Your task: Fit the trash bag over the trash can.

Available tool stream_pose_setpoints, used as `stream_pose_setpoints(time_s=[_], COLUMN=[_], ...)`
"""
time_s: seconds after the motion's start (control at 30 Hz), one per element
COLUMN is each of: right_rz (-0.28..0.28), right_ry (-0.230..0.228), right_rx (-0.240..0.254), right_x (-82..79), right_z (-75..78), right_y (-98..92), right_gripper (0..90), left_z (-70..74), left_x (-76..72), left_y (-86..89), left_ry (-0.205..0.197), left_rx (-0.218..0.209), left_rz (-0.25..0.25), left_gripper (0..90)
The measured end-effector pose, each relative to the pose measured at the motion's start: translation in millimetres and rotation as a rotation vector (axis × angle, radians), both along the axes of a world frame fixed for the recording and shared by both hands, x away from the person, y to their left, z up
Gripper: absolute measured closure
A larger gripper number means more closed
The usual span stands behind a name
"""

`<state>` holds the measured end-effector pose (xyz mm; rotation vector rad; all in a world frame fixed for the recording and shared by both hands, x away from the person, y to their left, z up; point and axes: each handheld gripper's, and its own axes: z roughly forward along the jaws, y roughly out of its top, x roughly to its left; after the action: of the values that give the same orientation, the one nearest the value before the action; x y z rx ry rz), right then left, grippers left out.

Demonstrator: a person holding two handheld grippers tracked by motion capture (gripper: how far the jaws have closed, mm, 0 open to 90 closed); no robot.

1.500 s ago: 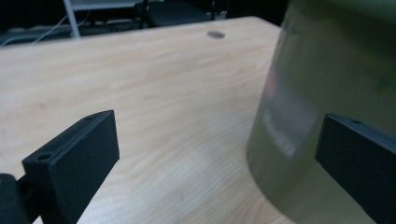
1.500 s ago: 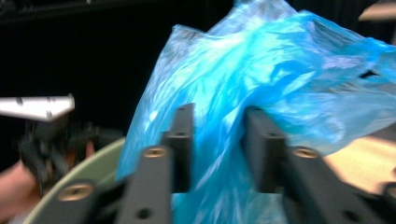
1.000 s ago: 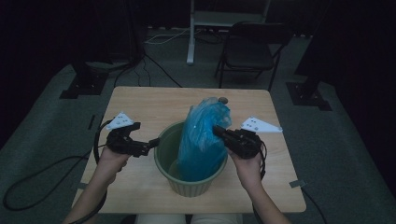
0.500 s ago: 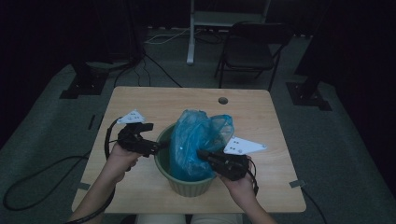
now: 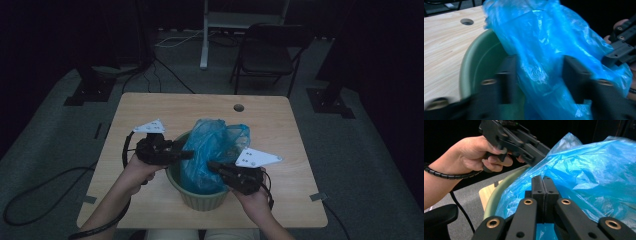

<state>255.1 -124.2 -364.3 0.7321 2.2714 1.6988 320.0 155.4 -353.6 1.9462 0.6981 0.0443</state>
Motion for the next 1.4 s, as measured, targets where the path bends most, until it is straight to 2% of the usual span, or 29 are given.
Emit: stream_pose_setpoints(time_s=[0.07, 0.13, 0.3, 0.33, 0.37, 0.4, 0.43, 0.6, 0.7, 0.73, 0.83, 0.9, 0.97, 1.13, 1.23, 1.27, 1.3, 1.37, 1.4], right_rz=[0.000, 0.000, 0.012, 0.016, 0.021, 0.027, 0.032, 0.031, 0.024, 0.015, -0.012, -0.043, -0.054, -0.135, -0.195, -0.195, -0.263, -0.318, -0.341], right_ry=[0.000, -0.002, 0.006, 0.008, 0.011, 0.024, 0.034, 0.108, 0.160, 0.170, 0.208, 0.227, 0.265, 0.265, 0.287, 0.287, 0.287, 0.280, 0.256], right_rx=[0.003, 0.010, 0.038, 0.043, 0.048, 0.059, 0.064, 0.111, 0.140, 0.143, 0.132, 0.104, 0.106, 0.089, 0.075, 0.075, 0.062, 0.083, 0.093], right_x=[-0.3, -3.4, -18.9, -23.7, -28.6, -33.7, -38.7, -60.3, -69.7, -72.0, -76.3, -75.3, -72.9, -75.9, -73.9, -73.9, -68.3, -59.5, -54.9], right_z=[-0.2, -0.4, -4.8, -6.9, -9.7, -13.0, -16.9, -39.7, -54.5, -59.0, -72.0, -80.0, -85.5, -87.2, -92.8, -92.8, -93.5, -88.5, -82.4], right_y=[-0.9, -3.1, -9.8, -11.5, -13.5, -15.3, -17.2, -28.1, -33.9, -35.5, -40.1, -45.1, -53.3, -71.7, -84.7, -84.7, -97.1, -111.8, -117.4], right_gripper=[89.8, 89.8, 89.7, 89.5, 89.5, 89.5, 89.5, 89.3, 88.8, 88.0, 88.2, 88.7, 89.1, 89.3, 89.7, 89.7, 89.7, 89.5, 88.1], left_z=[-0.1, 1.2, 5.0, 5.0, 4.6, 4.6, 3.2, -3.9, -9.3, -10.7, -13.4, -14.6, -15.4, -16.8, -17.8, -17.8, -18.1, -18.1, -17.9], left_x=[-0.7, -5.2, -26.7, -26.7, -37.2, -37.2, -46.8, -62.1, -67.3, -68.1, -66.5, -65.6, -65.7, -62.6, -61.8, -61.8, -62.3, -61.7, -61.8], left_y=[0.1, -0.9, 1.0, 1.0, 3.2, 3.2, 5.4, 6.6, 3.3, 2.7, 5.0, 5.7, 5.3, 8.5, 9.9, 9.9, 9.8, 10.5, 10.3], left_ry=[-0.001, -0.016, -0.070, -0.070, -0.078, -0.078, -0.087, -0.089, -0.101, -0.109, -0.096, -0.085, -0.086, -0.092, -0.078, -0.078, -0.090, -0.084, -0.086], left_rx=[-0.011, -0.015, -0.018, -0.018, -0.028, -0.028, -0.034, -0.034, -0.010, -0.006, -0.026, -0.031, -0.028, -0.030, -0.038, -0.038, -0.023, -0.035, -0.044], left_rz=[-0.009, -0.011, -0.021, -0.021, -0.030, -0.030, -0.042, -0.071, -0.075, -0.068, -0.068, -0.072, -0.070, -0.047, -0.058, -0.058, -0.054, -0.064, -0.072], left_gripper=[83.5, 89.1, 89.8, 89.8, 89.9, 89.9, 89.9, 89.9, 89.9, 89.9, 90.0, 90.0, 89.9, 89.9, 90.0, 90.0, 90.0, 90.0, 90.0])
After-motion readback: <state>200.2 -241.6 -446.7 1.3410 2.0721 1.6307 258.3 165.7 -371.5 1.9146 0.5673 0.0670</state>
